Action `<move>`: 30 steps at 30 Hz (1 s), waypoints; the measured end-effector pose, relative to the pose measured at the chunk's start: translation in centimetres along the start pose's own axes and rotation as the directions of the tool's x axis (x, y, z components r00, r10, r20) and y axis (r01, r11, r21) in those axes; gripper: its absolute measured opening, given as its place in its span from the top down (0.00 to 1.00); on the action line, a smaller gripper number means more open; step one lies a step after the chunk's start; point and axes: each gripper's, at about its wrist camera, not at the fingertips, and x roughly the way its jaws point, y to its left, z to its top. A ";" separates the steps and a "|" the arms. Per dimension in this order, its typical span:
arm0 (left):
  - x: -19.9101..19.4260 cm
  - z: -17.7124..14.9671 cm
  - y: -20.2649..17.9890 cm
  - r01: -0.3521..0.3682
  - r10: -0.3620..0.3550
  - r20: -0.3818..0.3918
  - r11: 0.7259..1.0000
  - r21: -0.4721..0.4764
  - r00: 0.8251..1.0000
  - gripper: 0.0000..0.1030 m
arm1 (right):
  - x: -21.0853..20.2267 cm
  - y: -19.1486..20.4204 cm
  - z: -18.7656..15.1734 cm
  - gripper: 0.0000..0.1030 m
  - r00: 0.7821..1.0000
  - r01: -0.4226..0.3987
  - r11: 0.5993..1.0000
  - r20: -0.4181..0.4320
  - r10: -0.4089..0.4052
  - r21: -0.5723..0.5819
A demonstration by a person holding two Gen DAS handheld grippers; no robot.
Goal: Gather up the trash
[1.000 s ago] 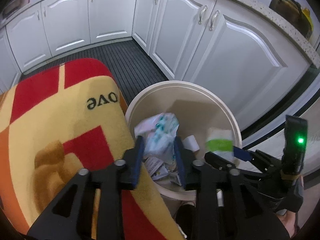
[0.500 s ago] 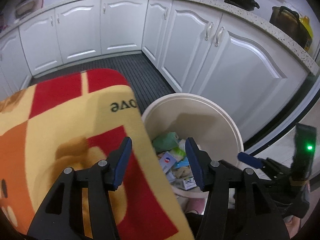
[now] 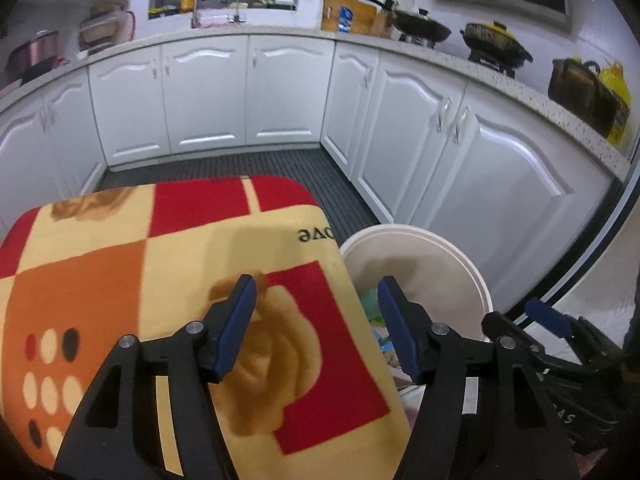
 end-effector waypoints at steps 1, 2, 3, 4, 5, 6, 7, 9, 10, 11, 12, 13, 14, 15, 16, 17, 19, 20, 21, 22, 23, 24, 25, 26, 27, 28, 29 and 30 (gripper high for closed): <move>-0.5 -0.1 0.2 -0.005 0.005 0.008 1.000 -0.001 1.000 0.40 | -0.6 0.5 0.1 0.24 1.000 0.000 1.000 0.016 0.001 -0.007; -1.2 -0.2 0.4 -0.011 0.012 0.019 1.000 -0.002 1.000 0.40 | -1.1 0.8 0.1 0.23 1.000 0.000 1.000 0.029 0.000 -0.011; -1.8 -0.2 0.7 -0.015 0.015 0.030 1.000 -0.005 0.999 0.40 | -1.8 1.2 0.1 0.20 0.999 0.002 1.000 0.051 -0.001 -0.015; -2.5 -0.3 1.0 -0.021 0.021 0.045 1.000 -0.010 0.999 0.40 | -2.4 1.6 0.2 0.18 0.998 0.004 1.000 0.070 -0.002 -0.018; -3.1 -0.4 1.2 -0.026 0.026 0.057 1.000 -0.013 0.998 0.40 | -3.1 1.9 0.3 0.17 0.996 0.004 1.000 0.091 -0.002 -0.022; -3.7 -0.4 1.5 -0.027 0.028 0.067 1.000 -0.015 0.997 0.40 | -3.6 2.3 0.4 0.16 0.994 0.004 1.000 0.110 -0.001 -0.028; -4.4 -0.5 1.8 -0.032 0.033 0.083 0.999 -0.018 0.996 0.40 | -4.3 2.7 0.5 0.16 0.992 0.005 0.999 0.126 -0.001 -0.032; -6.0 -0.6 2.2 -0.058 0.060 0.122 0.998 -0.022 0.991 0.40 | -5.2 3.3 0.7 0.15 0.989 0.005 0.999 0.151 0.001 -0.037; -6.6 -0.6 2.4 -0.068 0.070 0.136 0.997 -0.023 0.988 0.40 | -5.7 3.6 0.8 0.15 0.987 0.003 0.999 0.163 0.003 -0.038; -7.2 -0.7 2.6 -0.074 0.077 0.146 0.997 -0.024 0.986 0.40 | -6.2 3.9 0.9 0.14 0.985 0.002 0.999 0.173 0.005 -0.039; -7.5 -0.8 2.8 -0.077 0.080 0.152 0.997 -0.026 0.985 0.40 | -6.5 4.1 0.9 0.13 0.983 0.002 0.999 0.181 0.006 -0.041; -8.0 -0.9 3.0 -0.077 0.081 0.161 0.997 -0.028 0.984 0.40 | -6.9 4.4 0.9 0.13 0.981 0.001 0.999 0.193 0.007 -0.044; -8.5 -1.0 3.1 -0.077 0.082 0.172 0.997 -0.031 0.982 0.40 | -7.2 4.7 0.9 0.13 0.979 0.001 0.999 0.202 0.008 -0.046; -9.0 -1.2 3.3 -0.080 0.086 0.184 0.996 -0.036 0.979 0.40 | -7.6 5.1 0.8 0.13 0.977 0.004 0.999 0.213 0.007 -0.051; -9.4 -1.3 3.5 -0.082 0.089 0.195 0.996 -0.042 0.977 0.40 | -7.8 5.3 0.7 0.12 0.976 0.007 0.998 0.217 0.005 -0.054; -9.8 -1.4 3.7 -0.080 0.089 0.205 0.996 -0.049 0.975 0.40 | -8.0 5.6 0.7 0.12 0.976 0.011 0.998 0.220 0.003 -0.060; -10.5 -1.5 4.1 -0.078 0.089 0.224 0.995 -0.060 0.970 0.40 | -8.2 5.9 0.6 0.12 0.975 0.010 0.998 0.222 0.006 -0.070; -10.9 -1.6 4.2 -0.080 0.093 0.233 0.995 -0.065 0.968 0.40 | -8.4 6.1 0.6 0.12 0.974 0.011 0.997 0.227 0.007 -0.076; -11.2 -1.6 4.3 -0.084 0.098 0.241 0.994 -0.067 0.966 0.40 | -8.7 6.3 0.5 0.12 0.973 0.012 0.997 0.231 0.007 -0.079; -11.4 -1.7 4.4 -0.089 0.103 0.247 0.994 -0.068 0.964 0.40 | -9.0 6.5 0.5 0.12 0.971 0.014 0.996 0.238 0.007 -0.084; -11.7 -1.7 4.5 -0.095 0.109 0.255 0.993 -0.068 0.961 0.40 | -9.2 6.6 0.4 0.12 0.970 0.014 0.996 0.244 0.008 -0.087; -11.9 -1.5 4.5 -0.099 0.113 0.260 0.993 -0.068 0.959 0.40 | -9.4 6.6 0.4 0.12 0.968 0.013 0.996 0.251 0.010 -0.089; -12.1 -1.6 4.6 -0.102 0.116 0.266 0.993 -0.067 0.957 0.40 | -9.7 6.6 0.5 0.11 0.966 0.012 0.996 0.259 0.012 -0.092; -12.4 -1.7 4.6 -0.105 0.119 0.272 0.992 -0.066 0.955 0.40 | -9.9 6.7 0.5 0.11 0.964 0.012 0.996 0.265 0.013 -0.093; -12.6 -1.8 4.7 -0.108 0.122 0.277 0.992 -0.064 0.953 0.40 | -10.1 6.8 0.5 0.09 0.962 0.011 0.996 0.273 0.015 -0.093; -12.8 -1.9 4.7 -0.116 0.128 0.285 0.992 -0.058 0.950 0.40 | -10.3 6.8 0.4 0.08 0.960 0.011 0.996 0.281 0.016 -0.092; -12.9 -1.9 4.6 -0.122 0.132 0.289 0.991 -0.054 0.948 0.40 | -10.5 6.9 0.4 0.07 0.957 0.010 0.996 0.289 0.017 -0.092; -13.0 -2.1 4.5 -0.128 0.137 0.294 0.991 -0.049 0.946 0.40 | -10.6 7.0 0.4 0.07 0.955 0.011 0.996 0.296 0.017 -0.093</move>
